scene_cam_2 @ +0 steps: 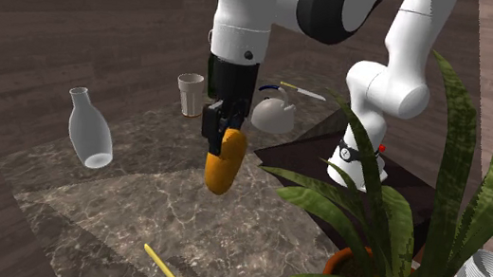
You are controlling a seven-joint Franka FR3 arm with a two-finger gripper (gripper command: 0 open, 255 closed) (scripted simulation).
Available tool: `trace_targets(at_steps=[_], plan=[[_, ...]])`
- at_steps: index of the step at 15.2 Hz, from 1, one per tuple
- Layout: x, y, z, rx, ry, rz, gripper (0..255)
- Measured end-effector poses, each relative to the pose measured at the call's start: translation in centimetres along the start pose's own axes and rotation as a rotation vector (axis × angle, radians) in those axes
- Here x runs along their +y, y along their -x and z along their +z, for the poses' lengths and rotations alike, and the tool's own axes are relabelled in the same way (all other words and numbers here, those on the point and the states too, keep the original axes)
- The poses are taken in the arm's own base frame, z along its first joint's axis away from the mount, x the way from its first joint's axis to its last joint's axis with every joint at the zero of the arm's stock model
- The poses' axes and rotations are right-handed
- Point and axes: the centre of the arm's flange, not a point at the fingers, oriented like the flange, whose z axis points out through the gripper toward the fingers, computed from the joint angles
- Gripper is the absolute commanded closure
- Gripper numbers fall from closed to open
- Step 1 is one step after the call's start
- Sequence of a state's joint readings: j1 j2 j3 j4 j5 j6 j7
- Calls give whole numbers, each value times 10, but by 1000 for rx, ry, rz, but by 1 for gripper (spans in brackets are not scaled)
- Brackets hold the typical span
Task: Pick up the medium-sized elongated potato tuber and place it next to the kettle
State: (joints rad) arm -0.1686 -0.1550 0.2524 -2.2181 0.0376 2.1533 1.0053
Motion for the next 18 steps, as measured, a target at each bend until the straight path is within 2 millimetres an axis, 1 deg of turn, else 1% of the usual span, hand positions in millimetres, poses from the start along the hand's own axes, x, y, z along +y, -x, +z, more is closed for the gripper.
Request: trace_targets(at_steps=[2,4,5,8,10,12,15,16,18], plan=[[20,-7,-1,0,0,1,255],[45,-14,-1,0,1,1,255],[55,-18,-4,0,1,1,255],[94,-29,-8,0,1,1,255],[118,-37,-5,0,1,1,255],[145,-46,-9,0,1,2,255],[183,-55,-13,0,0,2,255],[196,-59,-11,0,0,2,255],[222,-66,-14,0,0,1,255]])
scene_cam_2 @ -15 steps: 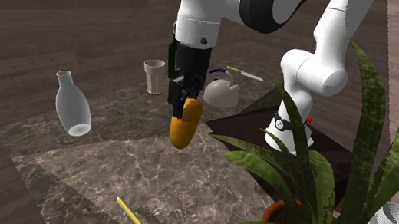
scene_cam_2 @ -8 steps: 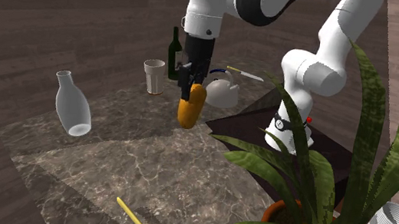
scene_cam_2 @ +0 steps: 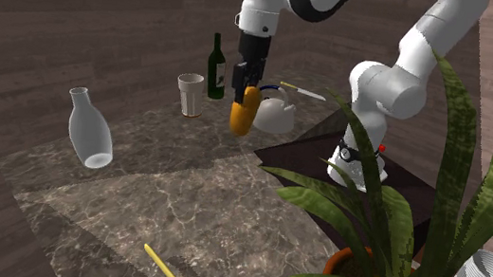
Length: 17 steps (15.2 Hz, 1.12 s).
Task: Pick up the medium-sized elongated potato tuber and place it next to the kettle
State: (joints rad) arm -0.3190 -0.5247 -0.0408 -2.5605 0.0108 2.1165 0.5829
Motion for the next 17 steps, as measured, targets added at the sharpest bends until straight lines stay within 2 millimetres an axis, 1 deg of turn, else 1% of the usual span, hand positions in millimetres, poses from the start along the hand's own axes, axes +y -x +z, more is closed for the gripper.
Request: trace_targets(at_steps=[2,3,4,7,9,14,15,16,17], plan=[[28,-9,-3,0,0,1,255],[40,-10,-4,0,0,0,255],[49,-15,-3,0,0,0,255],[89,-27,-2,0,0,0,255],[114,-37,-7,0,0,1,255],[173,-55,-9,1,0,0,255],[185,-56,-10,0,0,0,255],[201,-59,-10,0,-1,1,255],[213,-63,-14,0,-1,0,255]])
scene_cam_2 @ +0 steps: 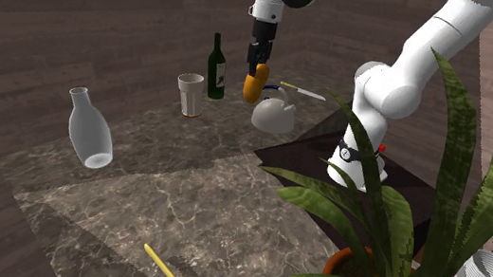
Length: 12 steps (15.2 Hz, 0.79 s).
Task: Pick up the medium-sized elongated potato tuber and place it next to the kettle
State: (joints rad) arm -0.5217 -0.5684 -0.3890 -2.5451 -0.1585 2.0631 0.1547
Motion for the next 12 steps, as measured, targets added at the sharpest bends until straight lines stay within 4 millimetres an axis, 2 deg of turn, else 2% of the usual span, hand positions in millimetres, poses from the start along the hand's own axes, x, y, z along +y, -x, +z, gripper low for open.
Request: trace_targets(at_steps=[12], plan=[[152,-46,-5,0,0,0,255]])
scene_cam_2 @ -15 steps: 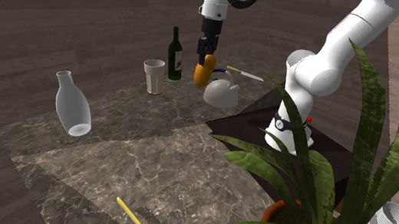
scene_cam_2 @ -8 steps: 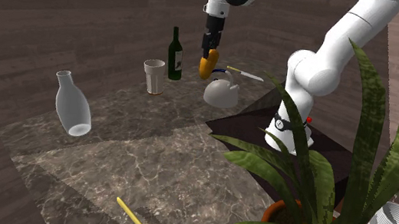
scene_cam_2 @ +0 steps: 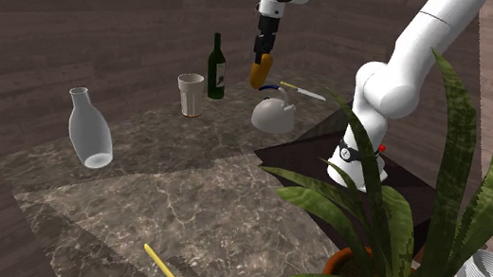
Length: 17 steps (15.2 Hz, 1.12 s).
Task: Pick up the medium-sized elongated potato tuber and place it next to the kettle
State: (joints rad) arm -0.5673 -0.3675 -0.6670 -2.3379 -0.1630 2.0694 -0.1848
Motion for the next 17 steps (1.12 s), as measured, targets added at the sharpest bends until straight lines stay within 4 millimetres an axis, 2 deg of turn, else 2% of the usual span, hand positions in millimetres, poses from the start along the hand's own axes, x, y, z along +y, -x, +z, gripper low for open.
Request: trace_targets(at_steps=[9,17], plan=[[117,-34,-7,-2,1,2,255],[212,-67,-15,-1,3,1,255]])
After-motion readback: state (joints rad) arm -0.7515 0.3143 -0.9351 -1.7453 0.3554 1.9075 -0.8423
